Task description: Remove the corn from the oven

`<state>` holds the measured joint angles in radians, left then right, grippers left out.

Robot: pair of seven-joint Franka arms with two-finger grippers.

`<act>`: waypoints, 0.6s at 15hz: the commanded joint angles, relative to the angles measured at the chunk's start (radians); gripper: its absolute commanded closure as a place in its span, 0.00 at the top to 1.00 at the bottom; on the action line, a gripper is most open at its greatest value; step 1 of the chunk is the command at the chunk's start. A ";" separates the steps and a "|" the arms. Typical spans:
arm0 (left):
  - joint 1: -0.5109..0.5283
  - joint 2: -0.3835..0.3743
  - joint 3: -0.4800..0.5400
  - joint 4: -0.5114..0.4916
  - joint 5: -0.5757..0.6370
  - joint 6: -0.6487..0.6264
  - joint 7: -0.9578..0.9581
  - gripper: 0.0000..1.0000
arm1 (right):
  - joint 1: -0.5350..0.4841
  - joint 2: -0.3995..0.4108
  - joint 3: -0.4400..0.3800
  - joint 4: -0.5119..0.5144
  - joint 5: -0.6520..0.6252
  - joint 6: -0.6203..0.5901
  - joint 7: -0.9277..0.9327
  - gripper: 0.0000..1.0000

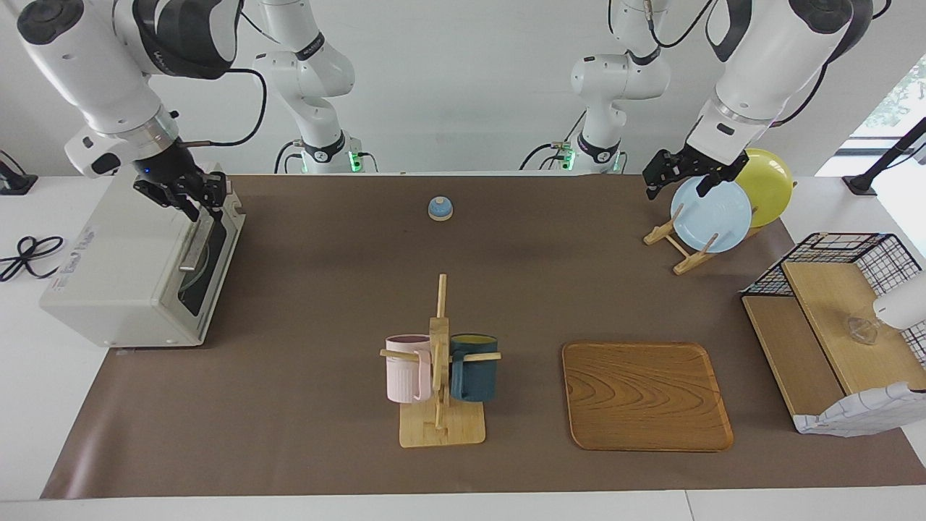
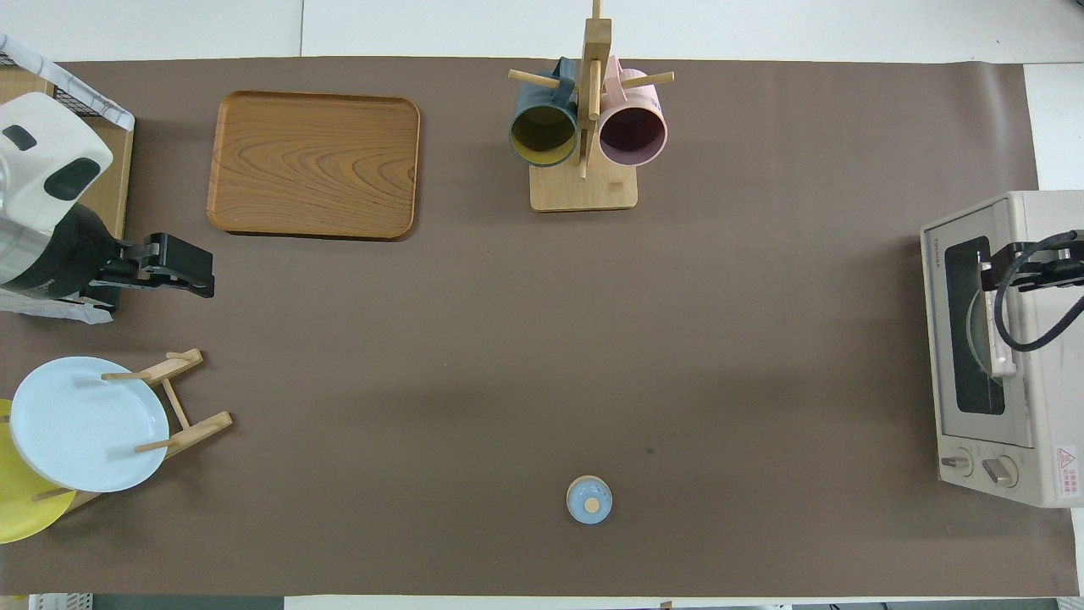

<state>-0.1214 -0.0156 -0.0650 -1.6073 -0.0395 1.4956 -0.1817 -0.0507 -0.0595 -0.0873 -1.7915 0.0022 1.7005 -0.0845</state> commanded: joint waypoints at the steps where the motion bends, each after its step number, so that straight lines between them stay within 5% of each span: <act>1: 0.014 -0.017 -0.004 -0.014 -0.017 0.005 0.005 1.00 | -0.029 -0.097 0.008 -0.187 -0.062 0.132 0.002 0.00; 9: 0.014 -0.017 -0.004 -0.013 -0.017 0.003 0.005 1.00 | -0.038 -0.066 0.008 -0.245 -0.113 0.182 0.095 0.00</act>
<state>-0.1214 -0.0156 -0.0650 -1.6073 -0.0395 1.4956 -0.1817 -0.0733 -0.1188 -0.0879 -2.0019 -0.0819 1.8606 -0.0063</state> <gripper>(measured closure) 0.000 0.991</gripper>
